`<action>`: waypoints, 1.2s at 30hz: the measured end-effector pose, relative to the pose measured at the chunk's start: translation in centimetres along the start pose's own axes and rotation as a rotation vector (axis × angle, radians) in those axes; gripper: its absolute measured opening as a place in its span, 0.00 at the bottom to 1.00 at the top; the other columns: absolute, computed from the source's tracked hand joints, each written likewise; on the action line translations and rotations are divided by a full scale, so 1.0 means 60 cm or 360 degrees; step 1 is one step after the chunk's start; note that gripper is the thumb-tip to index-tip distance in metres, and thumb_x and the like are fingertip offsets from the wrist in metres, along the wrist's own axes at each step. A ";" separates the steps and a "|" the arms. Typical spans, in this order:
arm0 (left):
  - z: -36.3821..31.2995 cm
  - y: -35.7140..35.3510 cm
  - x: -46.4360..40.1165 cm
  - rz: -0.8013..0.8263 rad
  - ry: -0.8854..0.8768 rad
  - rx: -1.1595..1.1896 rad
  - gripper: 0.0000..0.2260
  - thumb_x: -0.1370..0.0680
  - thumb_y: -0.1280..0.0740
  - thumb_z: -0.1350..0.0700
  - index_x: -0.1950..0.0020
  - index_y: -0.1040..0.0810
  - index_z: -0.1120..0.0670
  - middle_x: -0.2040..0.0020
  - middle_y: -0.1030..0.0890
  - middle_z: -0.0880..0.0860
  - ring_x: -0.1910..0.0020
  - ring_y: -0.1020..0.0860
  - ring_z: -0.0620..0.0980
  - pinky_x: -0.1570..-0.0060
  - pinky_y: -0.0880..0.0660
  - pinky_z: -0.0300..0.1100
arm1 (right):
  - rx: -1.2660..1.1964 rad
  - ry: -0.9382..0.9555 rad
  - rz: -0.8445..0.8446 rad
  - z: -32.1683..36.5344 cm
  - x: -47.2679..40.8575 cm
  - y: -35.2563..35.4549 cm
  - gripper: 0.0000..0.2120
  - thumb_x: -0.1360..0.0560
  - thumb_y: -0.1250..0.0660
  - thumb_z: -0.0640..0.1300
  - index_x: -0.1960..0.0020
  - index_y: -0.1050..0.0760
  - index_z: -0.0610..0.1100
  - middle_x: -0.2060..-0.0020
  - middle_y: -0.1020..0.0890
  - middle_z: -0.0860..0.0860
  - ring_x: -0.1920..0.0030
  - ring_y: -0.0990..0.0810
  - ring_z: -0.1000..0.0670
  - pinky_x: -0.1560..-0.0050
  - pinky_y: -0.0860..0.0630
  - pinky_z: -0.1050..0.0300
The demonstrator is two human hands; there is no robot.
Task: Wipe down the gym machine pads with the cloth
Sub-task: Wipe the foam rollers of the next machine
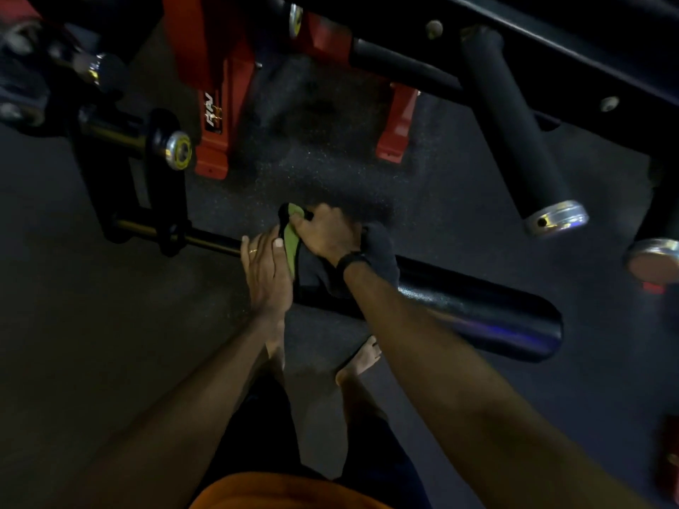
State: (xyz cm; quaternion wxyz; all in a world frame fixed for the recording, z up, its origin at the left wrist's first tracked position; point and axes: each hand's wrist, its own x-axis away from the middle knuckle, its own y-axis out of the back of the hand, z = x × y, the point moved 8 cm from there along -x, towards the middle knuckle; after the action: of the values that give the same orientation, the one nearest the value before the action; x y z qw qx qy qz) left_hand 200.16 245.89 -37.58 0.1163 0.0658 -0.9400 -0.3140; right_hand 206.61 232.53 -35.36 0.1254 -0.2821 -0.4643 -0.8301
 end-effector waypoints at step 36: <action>-0.040 -0.022 -0.053 0.0298 0.0722 -0.0509 0.24 0.16 0.45 0.41 0.47 0.21 0.60 0.36 0.22 0.63 0.34 0.28 0.63 0.26 0.43 0.57 | 0.0450 -0.0165 -0.0836 -0.481 0.201 0.185 0.18 0.24 0.44 0.58 0.57 0.22 0.47 0.57 0.16 0.46 0.54 0.20 0.41 0.45 0.31 0.48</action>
State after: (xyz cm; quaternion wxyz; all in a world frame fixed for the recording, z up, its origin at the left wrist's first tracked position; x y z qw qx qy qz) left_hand 203.91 244.07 -37.05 0.3609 0.0282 -0.8305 -0.4233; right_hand 191.93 202.93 -32.36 -0.0796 -0.1742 -0.6380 -0.7458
